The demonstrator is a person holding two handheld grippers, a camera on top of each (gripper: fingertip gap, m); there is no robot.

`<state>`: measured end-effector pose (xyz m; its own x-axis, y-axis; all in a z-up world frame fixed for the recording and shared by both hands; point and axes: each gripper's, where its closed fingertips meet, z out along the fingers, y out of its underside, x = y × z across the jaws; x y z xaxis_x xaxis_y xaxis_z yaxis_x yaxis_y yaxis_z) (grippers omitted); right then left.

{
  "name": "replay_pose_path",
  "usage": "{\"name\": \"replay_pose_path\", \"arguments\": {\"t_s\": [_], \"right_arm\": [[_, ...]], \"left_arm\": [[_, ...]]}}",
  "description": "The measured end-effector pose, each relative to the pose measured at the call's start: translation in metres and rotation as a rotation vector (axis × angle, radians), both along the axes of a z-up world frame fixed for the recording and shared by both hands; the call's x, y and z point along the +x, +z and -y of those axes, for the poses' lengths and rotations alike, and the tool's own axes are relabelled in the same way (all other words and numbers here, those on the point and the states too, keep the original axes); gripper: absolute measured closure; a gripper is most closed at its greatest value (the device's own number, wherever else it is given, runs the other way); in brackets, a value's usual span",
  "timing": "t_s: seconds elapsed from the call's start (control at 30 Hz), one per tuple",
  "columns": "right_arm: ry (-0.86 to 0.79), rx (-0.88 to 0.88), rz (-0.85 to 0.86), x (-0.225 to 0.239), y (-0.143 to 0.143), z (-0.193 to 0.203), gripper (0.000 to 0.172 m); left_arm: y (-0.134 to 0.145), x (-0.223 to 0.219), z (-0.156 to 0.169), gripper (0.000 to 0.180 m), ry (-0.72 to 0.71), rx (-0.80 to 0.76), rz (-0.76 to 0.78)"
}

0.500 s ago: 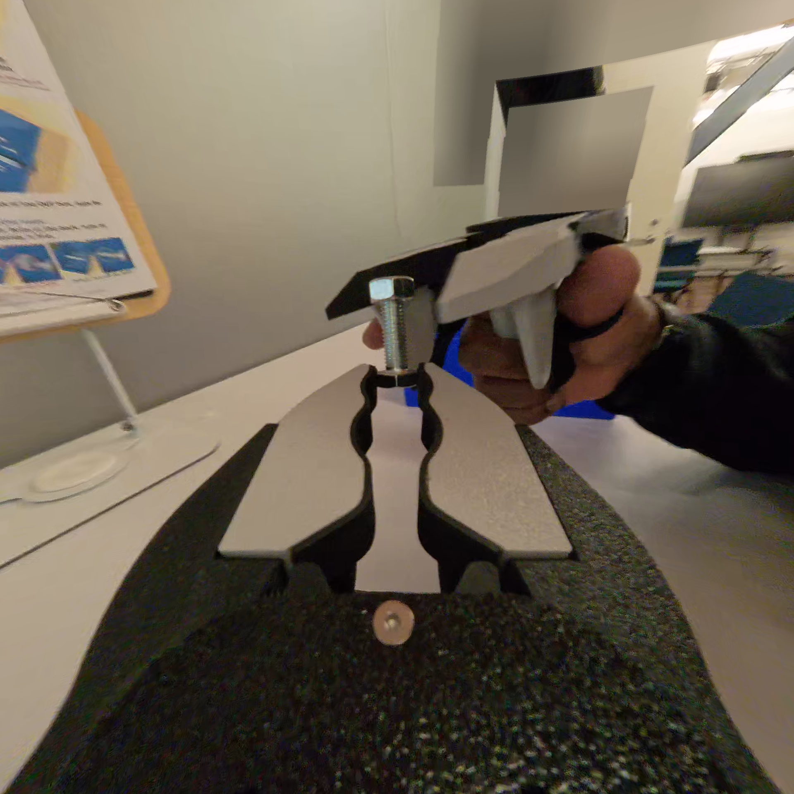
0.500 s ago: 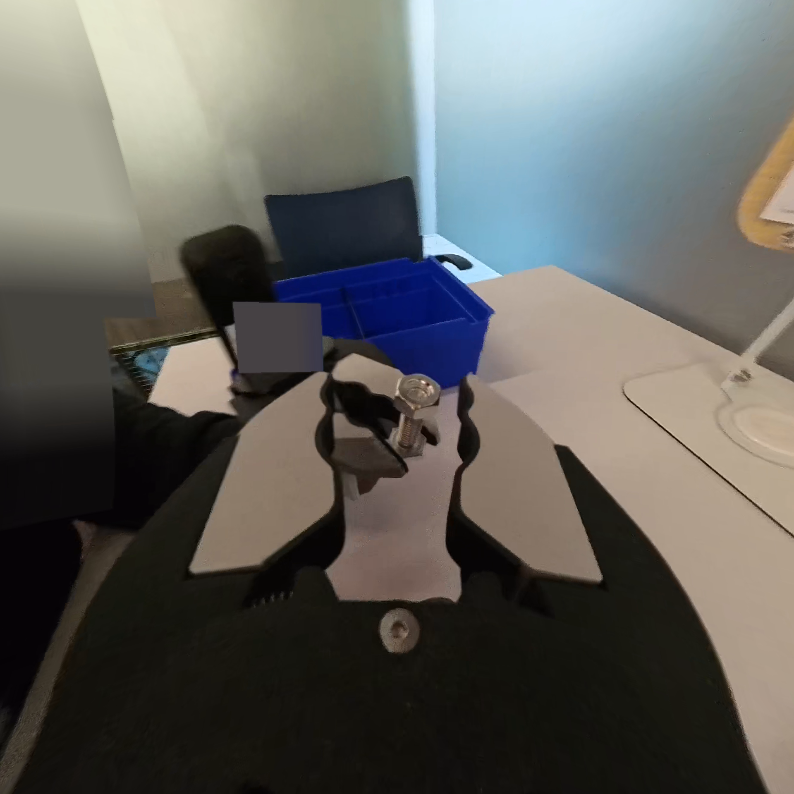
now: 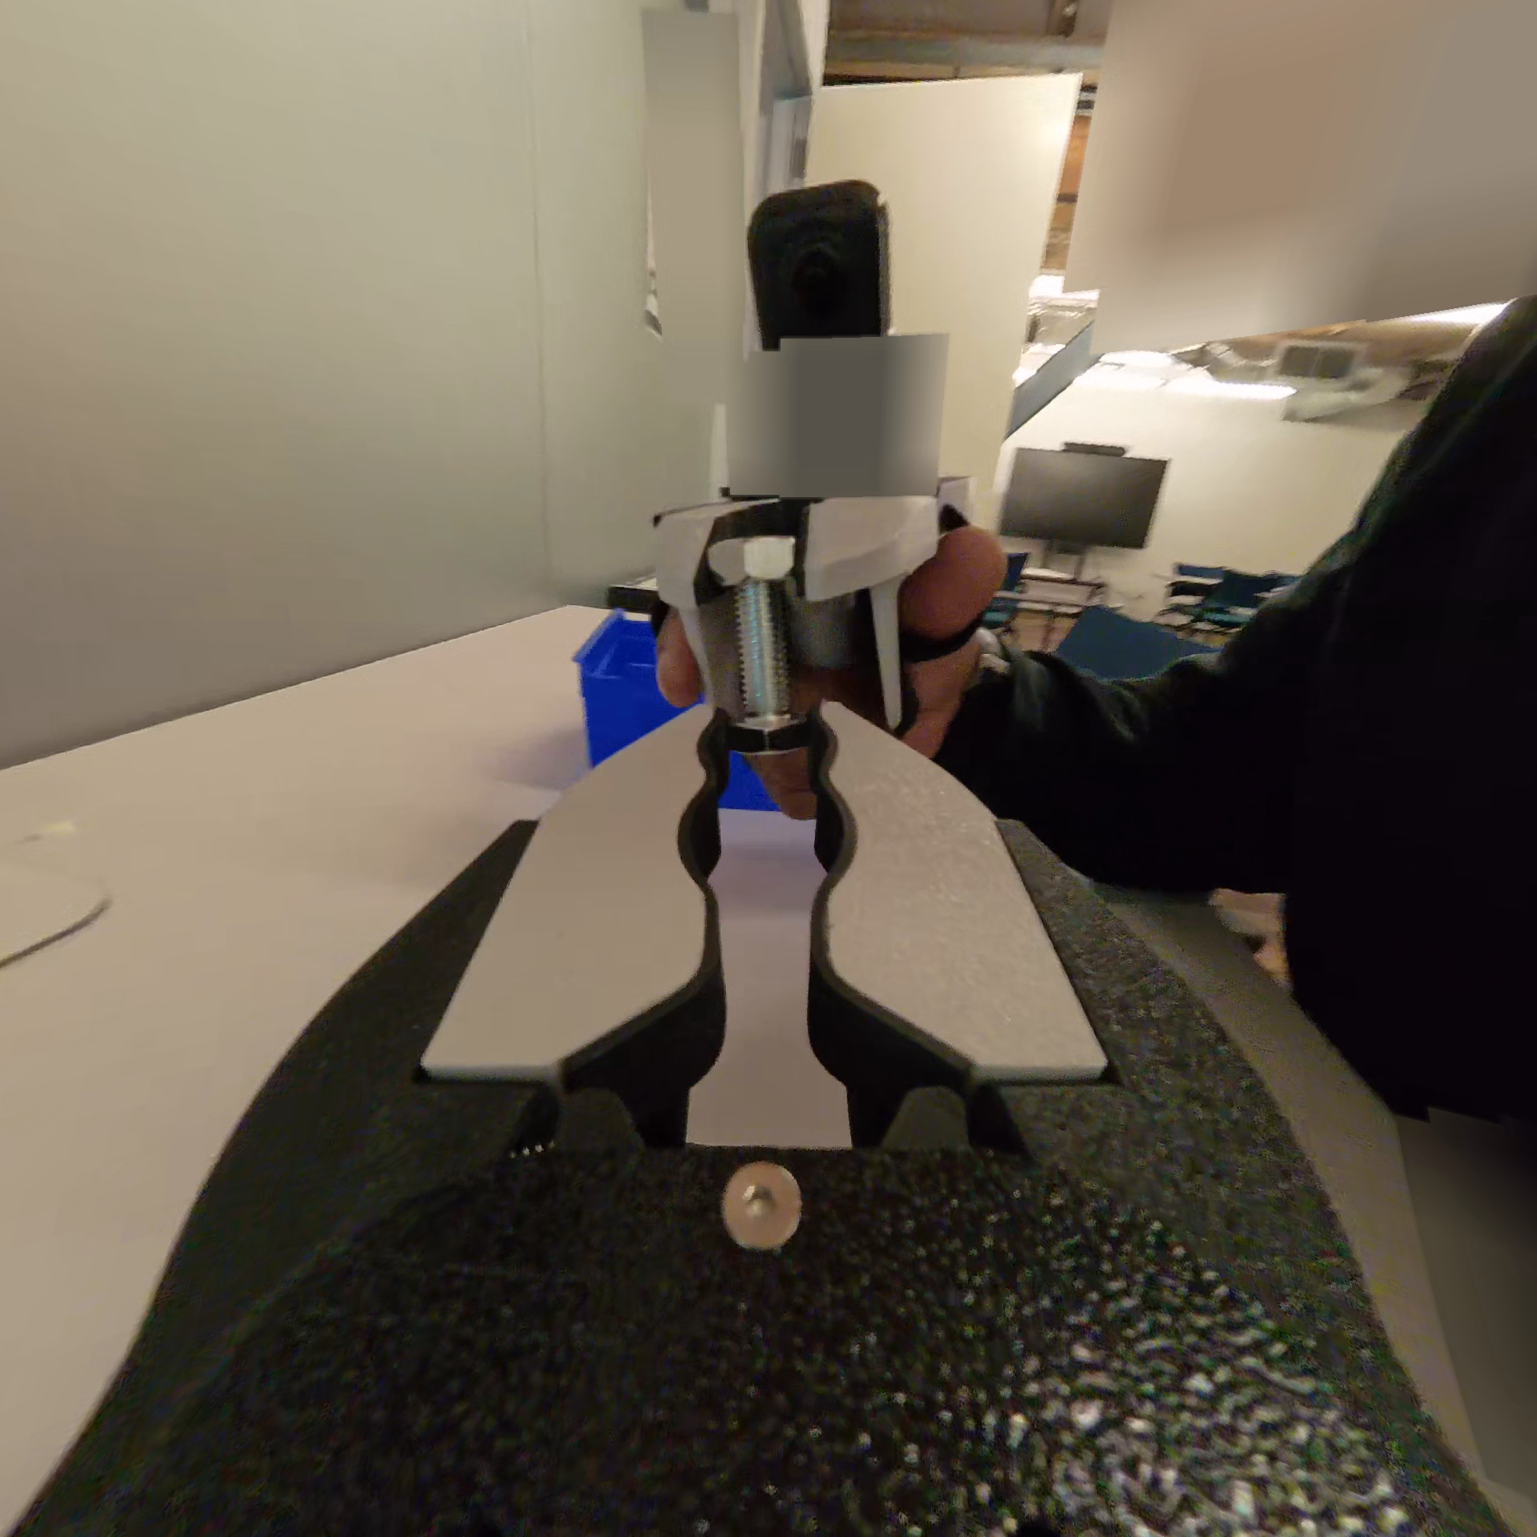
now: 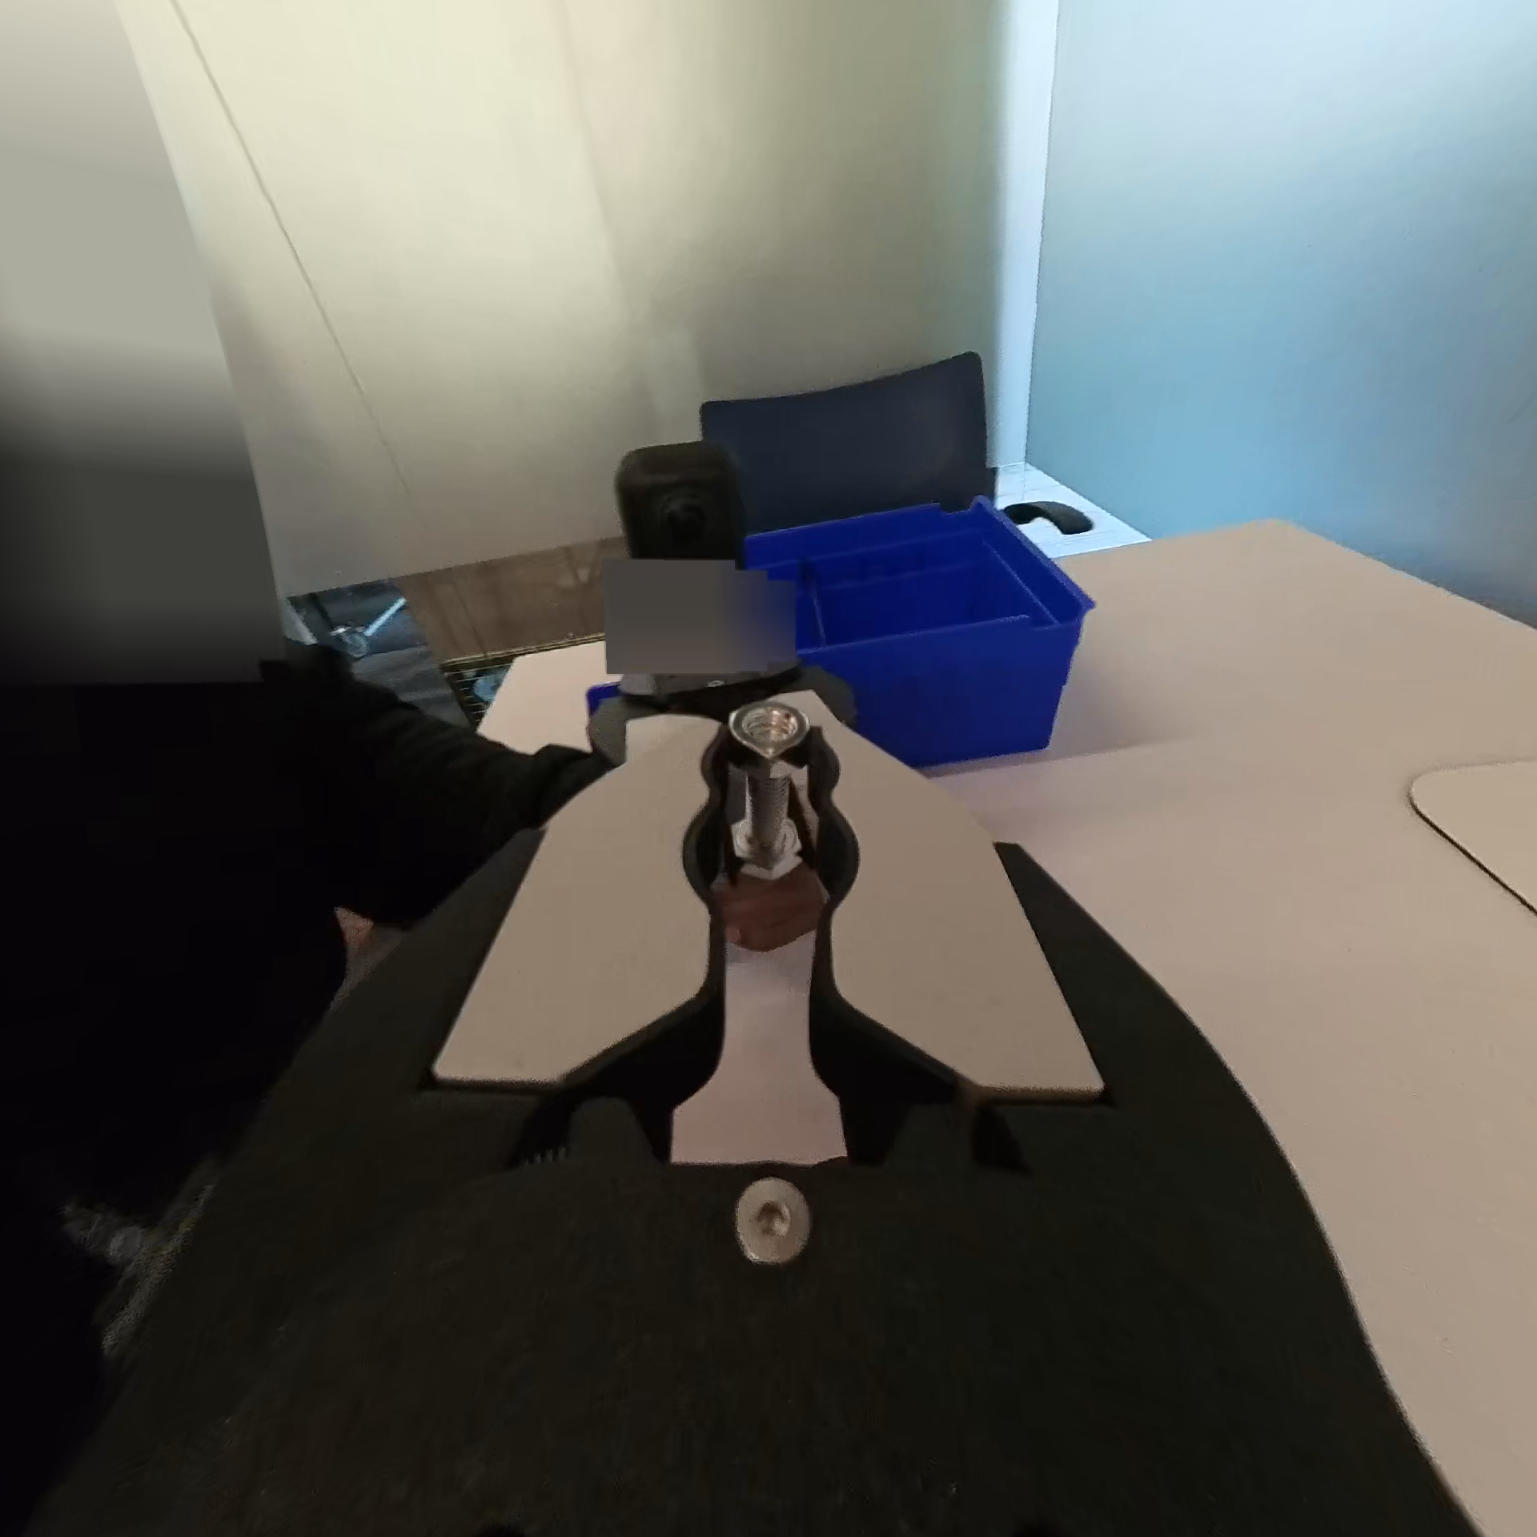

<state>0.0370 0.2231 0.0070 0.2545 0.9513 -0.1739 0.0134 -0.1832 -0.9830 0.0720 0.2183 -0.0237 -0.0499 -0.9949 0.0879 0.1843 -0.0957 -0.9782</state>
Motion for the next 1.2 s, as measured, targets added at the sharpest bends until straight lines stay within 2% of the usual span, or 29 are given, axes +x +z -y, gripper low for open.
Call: {"name": "replay_pose_path", "arguments": {"t_s": [0.07,0.2,0.23,0.3,0.37,0.5,0.67,0.73,0.77,0.8,0.87,1.0,1.07,1.1,1.17,1.2], "right_arm": [[-0.089,-0.005,0.002,-0.001,0.001,-0.009,0.155],[-0.344,-0.023,0.028,0.001,-0.004,-0.027,0.154],[-0.362,-0.009,0.036,0.000,-0.004,-0.026,0.154],[-0.307,0.034,0.072,-0.004,-0.003,-0.021,0.130],[-0.201,0.065,0.052,-0.004,0.005,-0.012,0.117],[-0.002,0.044,-0.073,0.006,0.022,0.006,0.123],[0.061,0.031,-0.052,0.006,0.015,0.011,0.125],[0.047,0.025,-0.009,0.003,0.006,0.008,0.134],[0.038,0.026,0.005,0.001,0.003,0.007,0.148],[0.030,0.023,0.000,-0.001,0.003,0.007,0.154],[-0.028,0.006,-0.021,-0.004,0.005,0.001,0.154],[-0.316,-0.014,0.015,0.001,-0.001,-0.025,0.154],[-0.406,0.002,0.033,0.001,-0.004,-0.028,0.154],[-0.400,0.033,0.057,-0.001,-0.005,-0.026,0.146],[-0.307,0.088,0.087,-0.006,-0.002,-0.018,0.118],[-0.245,0.102,0.068,-0.007,0.002,-0.013,0.115]], "left_arm": [[0.000,-0.002,-0.009,0.163,0.118,0.060,-0.019],[-0.002,-0.010,-0.034,0.163,0.473,0.236,-0.126],[-0.003,-0.011,-0.035,0.163,0.509,0.264,-0.142],[-0.001,-0.009,-0.029,0.163,0.454,0.256,-0.132],[0.001,-0.007,-0.020,0.163,0.343,0.198,-0.093],[0.008,-0.008,-0.005,0.163,0.114,0.067,0.004],[0.006,-0.007,0.006,0.163,-0.038,0.007,0.024],[0.004,-0.005,0.010,0.163,-0.077,0.001,0.022],[0.003,-0.004,0.011,0.163,-0.082,0.002,0.016],[0.001,-0.003,0.007,0.163,-0.054,0.008,-0.001],[0.002,-0.004,0.002,0.163,0.012,0.046,-0.005],[-0.001,-0.010,-0.028,0.163,0.394,0.207,-0.109],[-0.004,-0.011,-0.034,0.163,0.514,0.282,-0.165],[-0.003,-0.010,-0.032,0.163,0.504,0.290,-0.160],[-0.003,-0.008,-0.027,0.163,0.423,0.238,-0.141],[-0.001,-0.008,-0.024,0.163,0.376,0.205,-0.115]]}}
